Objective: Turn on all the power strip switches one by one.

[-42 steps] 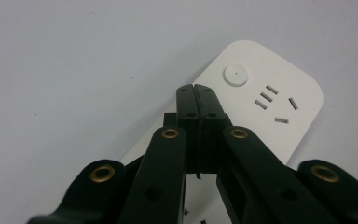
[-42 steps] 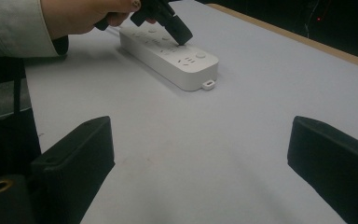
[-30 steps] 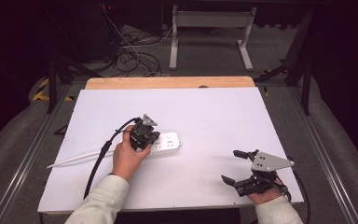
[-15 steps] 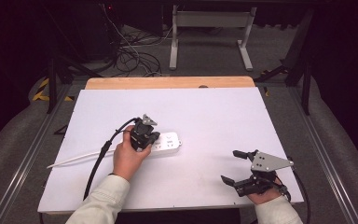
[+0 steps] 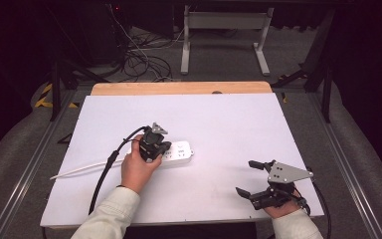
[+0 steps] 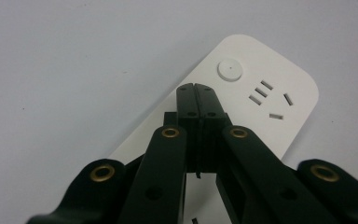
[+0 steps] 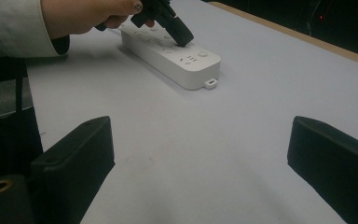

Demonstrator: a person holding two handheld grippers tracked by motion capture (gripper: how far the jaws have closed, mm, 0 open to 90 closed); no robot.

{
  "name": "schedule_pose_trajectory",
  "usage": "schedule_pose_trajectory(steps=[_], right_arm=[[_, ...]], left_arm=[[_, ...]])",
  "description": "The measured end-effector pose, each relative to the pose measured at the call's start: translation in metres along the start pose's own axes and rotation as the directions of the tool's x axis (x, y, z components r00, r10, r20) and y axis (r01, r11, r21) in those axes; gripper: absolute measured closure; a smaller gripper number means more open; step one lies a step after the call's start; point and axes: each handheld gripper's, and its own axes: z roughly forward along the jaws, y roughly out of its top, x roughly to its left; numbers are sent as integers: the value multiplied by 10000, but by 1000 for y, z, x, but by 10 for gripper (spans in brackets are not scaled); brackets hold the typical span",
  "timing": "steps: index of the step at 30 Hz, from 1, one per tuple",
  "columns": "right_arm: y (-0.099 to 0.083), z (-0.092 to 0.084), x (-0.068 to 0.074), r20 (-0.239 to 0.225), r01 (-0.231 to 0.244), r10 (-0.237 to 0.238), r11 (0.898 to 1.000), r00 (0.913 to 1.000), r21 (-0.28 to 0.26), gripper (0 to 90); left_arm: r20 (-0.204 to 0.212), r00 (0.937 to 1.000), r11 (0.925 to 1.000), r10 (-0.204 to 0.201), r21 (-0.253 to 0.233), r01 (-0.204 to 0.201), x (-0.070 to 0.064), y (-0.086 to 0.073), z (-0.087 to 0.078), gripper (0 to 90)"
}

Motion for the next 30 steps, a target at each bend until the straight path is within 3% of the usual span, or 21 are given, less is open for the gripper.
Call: schedule_pose_trajectory(steps=[6,8,10,15,18,20,22,24,28,30], right_arm=[[0,1,0,-10,14,-14,10000,10000,21,76],[0,1,1,-10,19,-19,10000,10000,26,76],[0,1,1,-13,16,-16,10000,10000,19,76],[0,1,1,-29,16,-16,10000,10000,5,76],[0,1,0,-25,26,-26,10000,10000,28,76],[0,0,-1,-23,10,-10,10000,10000,-6,76],[0,0,-1,-28,19,-19,10000,10000,-15,76],[0,0,-1,-30,14,-14,10000,10000,-10,76],[0,0,-1,-42,9,-9,10000,10000,-35,76],[0,-1,-1,-20,35,-35,10000,10000,-40,76]], left_arm=[[368,9986,9992,-393,-51,395,5,-1,0,900],[310,9986,9990,-436,-11,436,6,-1,0,900],[-65,9990,9990,-436,-1,436,5,-1,0,900],[193,9982,9983,-572,-80,573,8,-2,0,900],[-84,9999,9993,-102,-358,99,2,-3,-5,899],[17,10000,9987,-91,-506,92,1,-3,-6,898],[215,9997,9935,-84,-1133,108,-3,4,-18,898],[294,9996,9900,14,-1410,27,-7,9,-24,898],[122,9996,9872,259,-1579,-236,-13,13,-28,897],[309,9988,9856,377,-1661,-321,-15,14,-28,897]])
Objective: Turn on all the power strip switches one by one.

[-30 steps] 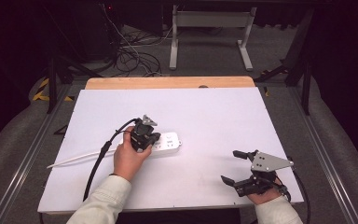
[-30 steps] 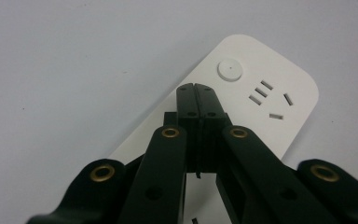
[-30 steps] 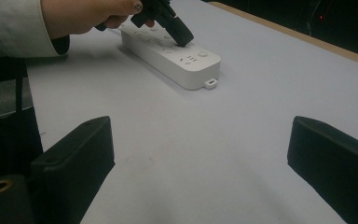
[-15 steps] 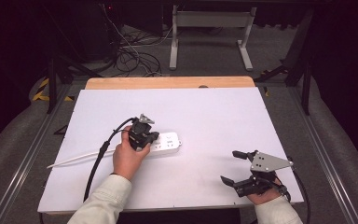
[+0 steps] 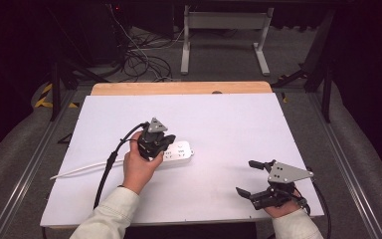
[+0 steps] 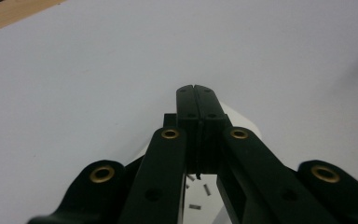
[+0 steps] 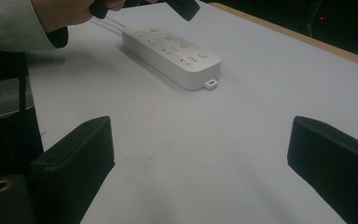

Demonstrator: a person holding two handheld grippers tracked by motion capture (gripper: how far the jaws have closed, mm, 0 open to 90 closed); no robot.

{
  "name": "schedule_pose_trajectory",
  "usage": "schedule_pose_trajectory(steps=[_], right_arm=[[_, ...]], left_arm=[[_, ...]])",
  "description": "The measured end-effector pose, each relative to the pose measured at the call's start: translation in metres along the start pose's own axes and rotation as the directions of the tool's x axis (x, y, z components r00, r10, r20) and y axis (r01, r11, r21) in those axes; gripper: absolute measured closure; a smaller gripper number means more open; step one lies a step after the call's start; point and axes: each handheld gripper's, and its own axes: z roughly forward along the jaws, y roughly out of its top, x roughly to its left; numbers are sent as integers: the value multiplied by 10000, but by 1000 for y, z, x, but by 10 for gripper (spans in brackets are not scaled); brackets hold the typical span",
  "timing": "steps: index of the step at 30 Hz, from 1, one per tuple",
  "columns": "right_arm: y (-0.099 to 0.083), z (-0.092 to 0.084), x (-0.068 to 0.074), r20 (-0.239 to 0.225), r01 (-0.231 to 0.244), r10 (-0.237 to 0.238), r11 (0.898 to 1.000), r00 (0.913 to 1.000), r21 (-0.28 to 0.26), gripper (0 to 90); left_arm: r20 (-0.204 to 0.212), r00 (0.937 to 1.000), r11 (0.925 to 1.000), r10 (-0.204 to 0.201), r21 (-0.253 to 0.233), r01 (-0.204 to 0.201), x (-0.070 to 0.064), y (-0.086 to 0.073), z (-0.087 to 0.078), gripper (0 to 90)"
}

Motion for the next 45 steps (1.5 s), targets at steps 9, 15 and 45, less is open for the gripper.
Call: schedule_pose_trajectory(steps=[9,15,45], right_arm=[[0,1,0,10,-12,12,10000,10000,23,76],[0,1,0,-5,-5,5,10000,10000,48,76],[-1,1,-1,-49,-26,26,10000,10000,59,76]], left_arm=[[324,9994,10000,-88,-20,88,-4,4,7,897],[374,9990,9990,-238,382,224,-2,4,25,897],[-49,10000,9943,-68,1062,72,1,-3,48,899]])
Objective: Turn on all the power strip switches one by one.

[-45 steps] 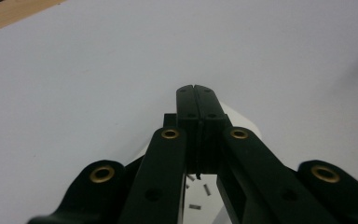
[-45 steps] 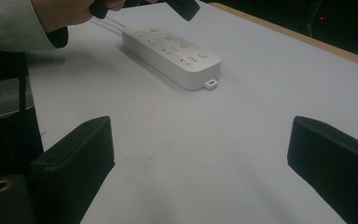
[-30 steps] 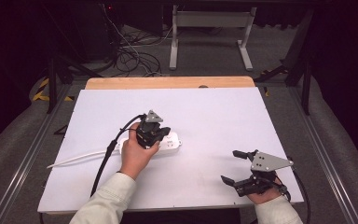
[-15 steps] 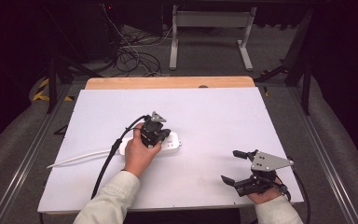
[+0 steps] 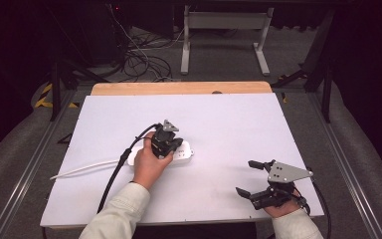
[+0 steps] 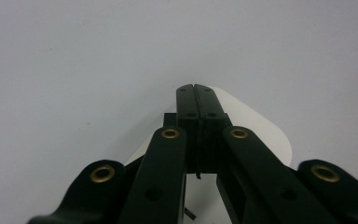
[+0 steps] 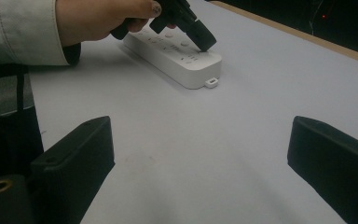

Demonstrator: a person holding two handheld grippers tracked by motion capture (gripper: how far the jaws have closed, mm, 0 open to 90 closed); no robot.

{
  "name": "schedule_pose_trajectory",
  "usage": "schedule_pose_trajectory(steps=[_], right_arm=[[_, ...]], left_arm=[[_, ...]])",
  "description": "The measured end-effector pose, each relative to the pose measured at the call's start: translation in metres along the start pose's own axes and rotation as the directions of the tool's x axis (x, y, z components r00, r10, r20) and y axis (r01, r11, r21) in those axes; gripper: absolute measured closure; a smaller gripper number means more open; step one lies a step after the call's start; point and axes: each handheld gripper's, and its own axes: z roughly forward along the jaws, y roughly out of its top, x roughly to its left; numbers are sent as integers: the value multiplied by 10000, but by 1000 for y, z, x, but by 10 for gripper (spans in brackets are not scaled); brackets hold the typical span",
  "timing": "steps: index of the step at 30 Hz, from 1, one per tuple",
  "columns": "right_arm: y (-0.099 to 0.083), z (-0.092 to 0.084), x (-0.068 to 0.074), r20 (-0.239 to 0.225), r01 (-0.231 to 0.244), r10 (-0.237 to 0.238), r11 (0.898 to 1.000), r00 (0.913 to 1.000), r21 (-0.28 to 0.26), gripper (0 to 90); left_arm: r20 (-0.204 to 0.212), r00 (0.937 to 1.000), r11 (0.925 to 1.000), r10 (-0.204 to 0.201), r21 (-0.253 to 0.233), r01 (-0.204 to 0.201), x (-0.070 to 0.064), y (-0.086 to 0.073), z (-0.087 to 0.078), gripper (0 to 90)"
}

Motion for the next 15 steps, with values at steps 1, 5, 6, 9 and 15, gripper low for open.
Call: schedule_pose_trajectory(steps=[1,5,6,9,15], right_arm=[[0,0,0,-2,-2,2,10000,10000,3,76],[0,0,0,-14,-13,13,10000,10000,6,76],[0,0,0,-13,-16,16,10000,10000,6,76],[0,0,0,-12,-13,13,10000,10000,-4,76],[0,0,0,-15,-8,8,10000,10000,1,76]], left_arm=[[-38,10000,10000,73,-16,-73,-1,0,0,899],[-136,9999,10000,90,-17,-91,-2,-1,1,899],[-127,9999,10000,95,-13,-95,-2,-1,1,899],[-89,9999,10000,83,-16,-83,-1,-1,1,899],[-122,9999,10000,75,-24,-76,-2,-1,2,900]])
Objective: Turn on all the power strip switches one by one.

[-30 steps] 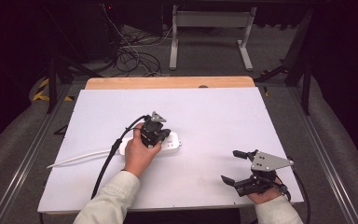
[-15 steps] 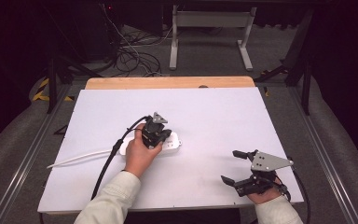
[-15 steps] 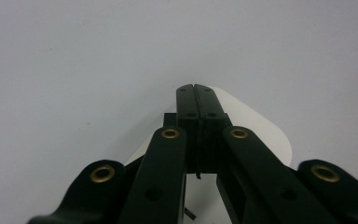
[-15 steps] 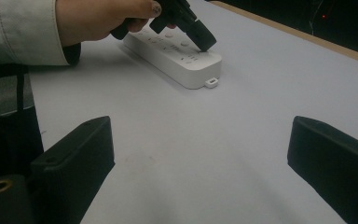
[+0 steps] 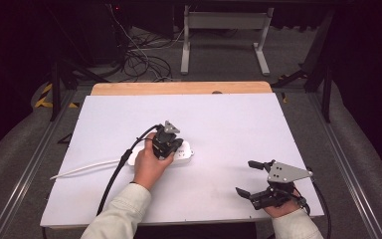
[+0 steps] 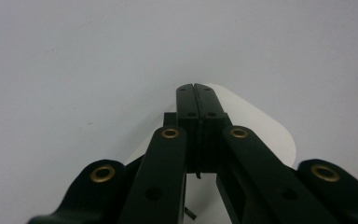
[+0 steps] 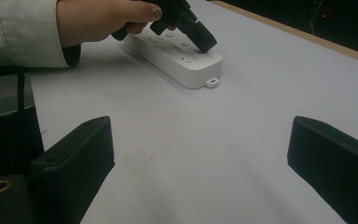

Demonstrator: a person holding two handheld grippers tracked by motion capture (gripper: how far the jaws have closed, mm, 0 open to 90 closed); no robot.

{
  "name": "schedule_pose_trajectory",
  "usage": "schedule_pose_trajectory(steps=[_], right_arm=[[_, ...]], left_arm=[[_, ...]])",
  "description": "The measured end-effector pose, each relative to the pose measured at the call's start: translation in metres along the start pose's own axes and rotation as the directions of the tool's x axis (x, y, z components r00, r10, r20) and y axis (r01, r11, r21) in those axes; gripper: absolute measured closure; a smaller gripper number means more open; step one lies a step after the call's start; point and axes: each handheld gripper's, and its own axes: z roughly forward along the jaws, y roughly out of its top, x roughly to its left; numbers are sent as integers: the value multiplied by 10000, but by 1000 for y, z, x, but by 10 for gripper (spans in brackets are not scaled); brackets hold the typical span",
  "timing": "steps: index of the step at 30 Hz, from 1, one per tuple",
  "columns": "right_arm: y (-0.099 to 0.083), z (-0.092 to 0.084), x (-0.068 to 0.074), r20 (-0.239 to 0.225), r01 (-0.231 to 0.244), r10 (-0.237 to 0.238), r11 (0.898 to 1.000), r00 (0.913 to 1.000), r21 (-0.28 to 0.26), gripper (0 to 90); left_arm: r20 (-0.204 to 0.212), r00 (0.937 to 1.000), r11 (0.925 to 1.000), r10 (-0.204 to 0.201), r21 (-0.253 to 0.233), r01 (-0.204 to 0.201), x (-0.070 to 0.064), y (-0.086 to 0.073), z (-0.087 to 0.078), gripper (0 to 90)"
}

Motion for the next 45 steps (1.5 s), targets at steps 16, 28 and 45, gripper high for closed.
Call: schedule_pose_trajectory(steps=[16,28,45], right_arm=[[0,1,0,-27,19,-18,10000,10000,26,76],[0,0,0,27,-4,4,10000,10000,33,76],[0,1,-1,114,-51,50,10000,9999,64,76]], left_arm=[[-52,10000,10000,60,44,-60,-1,-1,1,900],[3,9999,9998,-139,118,138,1,1,-5,899],[1279,9902,9689,559,-2462,-229,-6,-6,-109,555]])
